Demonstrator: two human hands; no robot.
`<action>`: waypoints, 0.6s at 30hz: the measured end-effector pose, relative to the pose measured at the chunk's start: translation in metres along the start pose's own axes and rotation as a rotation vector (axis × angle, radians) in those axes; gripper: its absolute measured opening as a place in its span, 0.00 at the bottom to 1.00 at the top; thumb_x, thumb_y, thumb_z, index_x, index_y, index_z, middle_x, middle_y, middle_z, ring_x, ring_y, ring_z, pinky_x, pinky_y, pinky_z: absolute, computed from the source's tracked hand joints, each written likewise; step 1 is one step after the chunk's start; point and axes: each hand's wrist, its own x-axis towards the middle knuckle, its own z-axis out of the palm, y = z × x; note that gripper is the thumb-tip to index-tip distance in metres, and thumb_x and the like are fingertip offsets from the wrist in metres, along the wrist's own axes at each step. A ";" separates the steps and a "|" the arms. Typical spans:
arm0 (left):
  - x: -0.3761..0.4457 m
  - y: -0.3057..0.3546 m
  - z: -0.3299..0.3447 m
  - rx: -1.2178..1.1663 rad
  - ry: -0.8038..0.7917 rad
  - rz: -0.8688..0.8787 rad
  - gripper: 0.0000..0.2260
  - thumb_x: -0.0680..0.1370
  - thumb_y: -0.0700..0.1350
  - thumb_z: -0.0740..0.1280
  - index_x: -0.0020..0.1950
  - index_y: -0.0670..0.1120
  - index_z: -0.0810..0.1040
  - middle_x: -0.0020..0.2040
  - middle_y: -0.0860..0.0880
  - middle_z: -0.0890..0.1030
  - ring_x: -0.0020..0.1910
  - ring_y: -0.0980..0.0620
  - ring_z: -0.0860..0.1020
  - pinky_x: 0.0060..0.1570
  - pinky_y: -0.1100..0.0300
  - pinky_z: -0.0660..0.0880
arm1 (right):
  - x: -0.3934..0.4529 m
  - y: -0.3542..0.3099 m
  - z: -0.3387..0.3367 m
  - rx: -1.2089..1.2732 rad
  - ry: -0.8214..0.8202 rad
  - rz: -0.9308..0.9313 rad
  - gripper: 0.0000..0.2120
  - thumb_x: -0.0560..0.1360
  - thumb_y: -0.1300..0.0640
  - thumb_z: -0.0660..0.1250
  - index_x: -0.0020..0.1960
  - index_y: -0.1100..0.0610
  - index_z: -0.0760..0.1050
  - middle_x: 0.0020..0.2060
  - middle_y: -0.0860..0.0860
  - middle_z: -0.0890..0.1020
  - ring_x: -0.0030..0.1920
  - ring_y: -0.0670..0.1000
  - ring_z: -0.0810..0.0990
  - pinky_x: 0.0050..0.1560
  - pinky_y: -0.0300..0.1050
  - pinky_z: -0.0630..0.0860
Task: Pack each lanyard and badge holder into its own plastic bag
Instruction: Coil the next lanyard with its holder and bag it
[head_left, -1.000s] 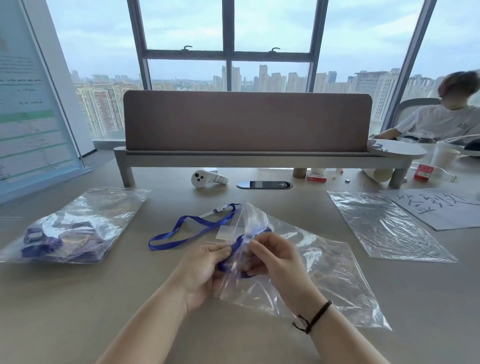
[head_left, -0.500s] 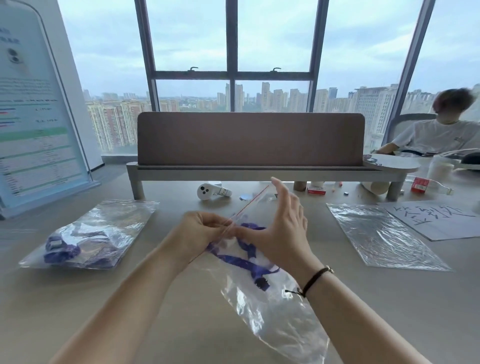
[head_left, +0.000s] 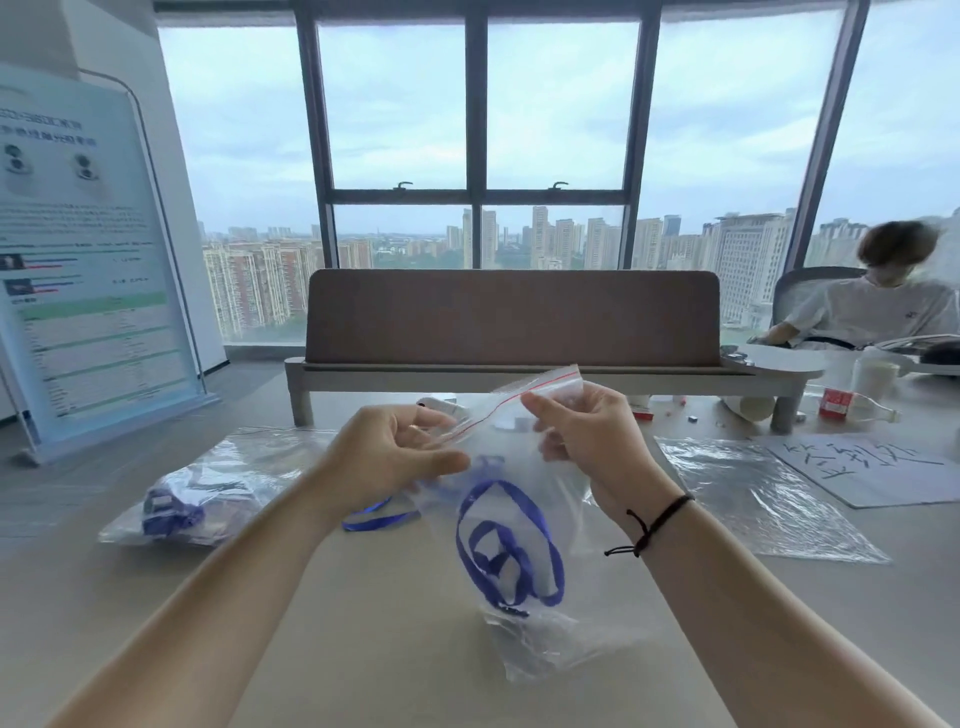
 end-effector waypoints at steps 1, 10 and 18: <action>-0.001 -0.003 0.000 0.035 0.013 0.007 0.15 0.69 0.43 0.80 0.54 0.47 0.83 0.42 0.45 0.87 0.36 0.54 0.83 0.41 0.58 0.81 | -0.002 -0.002 -0.001 0.009 -0.017 -0.003 0.11 0.72 0.55 0.76 0.38 0.58 0.76 0.30 0.52 0.81 0.25 0.49 0.75 0.31 0.44 0.76; -0.008 0.008 -0.007 -0.322 0.287 0.055 0.02 0.74 0.39 0.74 0.46 0.42 0.84 0.39 0.44 0.86 0.39 0.47 0.84 0.46 0.57 0.84 | -0.013 -0.023 -0.015 0.157 -0.083 -0.027 0.09 0.77 0.56 0.70 0.48 0.63 0.82 0.42 0.58 0.86 0.35 0.54 0.83 0.39 0.44 0.79; -0.017 -0.015 0.001 -0.621 0.045 0.073 0.16 0.70 0.52 0.77 0.54 0.46 0.84 0.54 0.46 0.86 0.55 0.46 0.84 0.59 0.52 0.78 | -0.023 -0.028 -0.014 0.341 -0.140 -0.010 0.12 0.79 0.54 0.66 0.56 0.60 0.81 0.48 0.60 0.85 0.41 0.61 0.84 0.50 0.56 0.80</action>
